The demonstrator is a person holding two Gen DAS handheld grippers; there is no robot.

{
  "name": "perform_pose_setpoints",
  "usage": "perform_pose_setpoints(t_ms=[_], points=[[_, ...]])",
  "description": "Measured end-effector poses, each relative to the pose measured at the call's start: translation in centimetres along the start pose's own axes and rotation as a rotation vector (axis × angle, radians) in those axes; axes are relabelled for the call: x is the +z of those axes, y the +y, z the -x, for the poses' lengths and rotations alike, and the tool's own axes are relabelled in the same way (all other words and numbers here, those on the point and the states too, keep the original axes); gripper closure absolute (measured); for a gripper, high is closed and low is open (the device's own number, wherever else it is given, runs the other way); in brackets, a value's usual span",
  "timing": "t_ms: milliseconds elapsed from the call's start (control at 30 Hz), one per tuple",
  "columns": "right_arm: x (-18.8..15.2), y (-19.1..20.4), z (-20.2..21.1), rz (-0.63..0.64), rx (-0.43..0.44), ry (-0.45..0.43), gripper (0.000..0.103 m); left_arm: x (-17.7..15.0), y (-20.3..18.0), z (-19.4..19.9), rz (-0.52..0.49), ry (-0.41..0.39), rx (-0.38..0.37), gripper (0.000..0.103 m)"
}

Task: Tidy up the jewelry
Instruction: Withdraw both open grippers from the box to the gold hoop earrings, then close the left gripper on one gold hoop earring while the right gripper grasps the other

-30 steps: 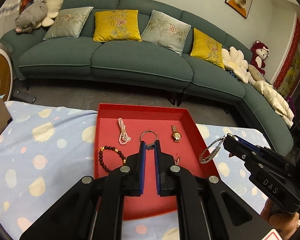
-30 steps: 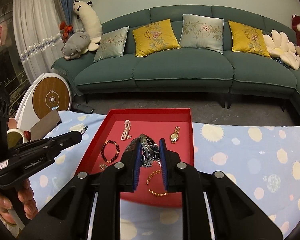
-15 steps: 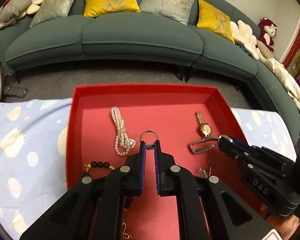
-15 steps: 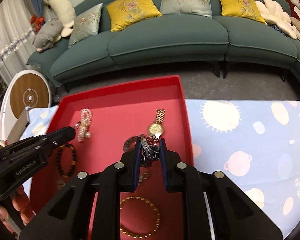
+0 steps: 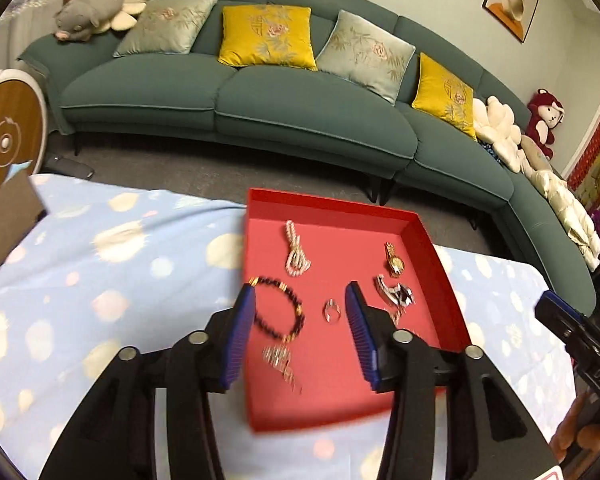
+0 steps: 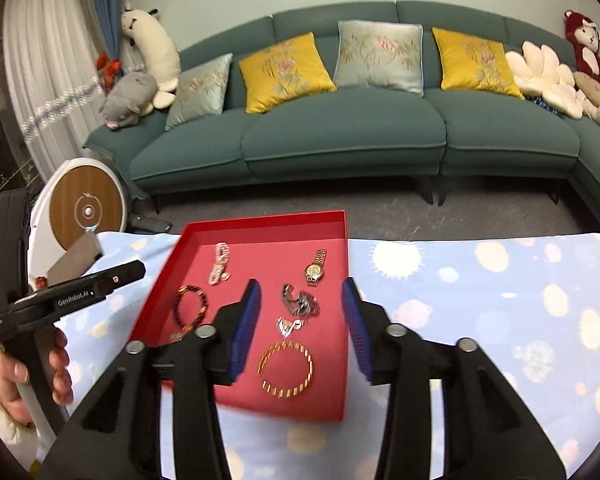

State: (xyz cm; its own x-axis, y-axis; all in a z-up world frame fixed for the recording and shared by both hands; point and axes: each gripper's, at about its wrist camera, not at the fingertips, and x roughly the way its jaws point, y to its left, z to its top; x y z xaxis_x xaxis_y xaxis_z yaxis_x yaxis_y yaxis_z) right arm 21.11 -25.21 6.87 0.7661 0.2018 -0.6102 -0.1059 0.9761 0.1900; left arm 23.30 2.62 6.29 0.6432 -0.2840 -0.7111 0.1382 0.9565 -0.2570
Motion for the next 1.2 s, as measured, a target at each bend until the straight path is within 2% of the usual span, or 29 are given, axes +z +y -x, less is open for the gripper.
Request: perform_pose_setpoints(t_ms=[67, 133, 233, 433, 567, 700, 933, 1200], points=[[-0.9, 0.5, 3.3, 0.02, 0.016, -0.012, 0.056, -1.7, 0.0, 2.8, -0.006, -0.009, 0.023, 0.055], [-3.0, 1.2, 6.1, 0.04, 0.03, -0.009, 0.056, -3.7, -0.1, 5.0, -0.015, -0.01, 0.047, 0.049], [-6.5, 2.4, 8.7, 0.05, 0.056, 0.027, 0.056, -7.3, 0.1, 7.3, 0.007, 0.008, 0.041, 0.043], [-15.2, 4.6, 8.8, 0.026, 0.119, 0.192, 0.056, -14.9, 0.3, 8.0, 0.019, 0.075, 0.1, 0.043], [-18.5, 6.0, 7.7, 0.076, 0.082, 0.223, 0.056, -18.1, 0.5, 6.5, 0.003, 0.132, 0.128, 0.043], [-20.1, 6.7, 6.1, 0.101, 0.082, 0.25, 0.056, -19.3, 0.4, 4.8, -0.05, 0.136, 0.162, 0.043], [-20.3, 8.2, 3.8, 0.164, 0.068, 0.25, 0.057, -19.5, -0.8, 3.3, -0.105, 0.123, 0.143, 0.043], [-20.4, 8.6, 2.4, 0.2, 0.047, 0.258, 0.074, -20.0, -2.2, 1.9, -0.2, 0.116, 0.169, 0.045]])
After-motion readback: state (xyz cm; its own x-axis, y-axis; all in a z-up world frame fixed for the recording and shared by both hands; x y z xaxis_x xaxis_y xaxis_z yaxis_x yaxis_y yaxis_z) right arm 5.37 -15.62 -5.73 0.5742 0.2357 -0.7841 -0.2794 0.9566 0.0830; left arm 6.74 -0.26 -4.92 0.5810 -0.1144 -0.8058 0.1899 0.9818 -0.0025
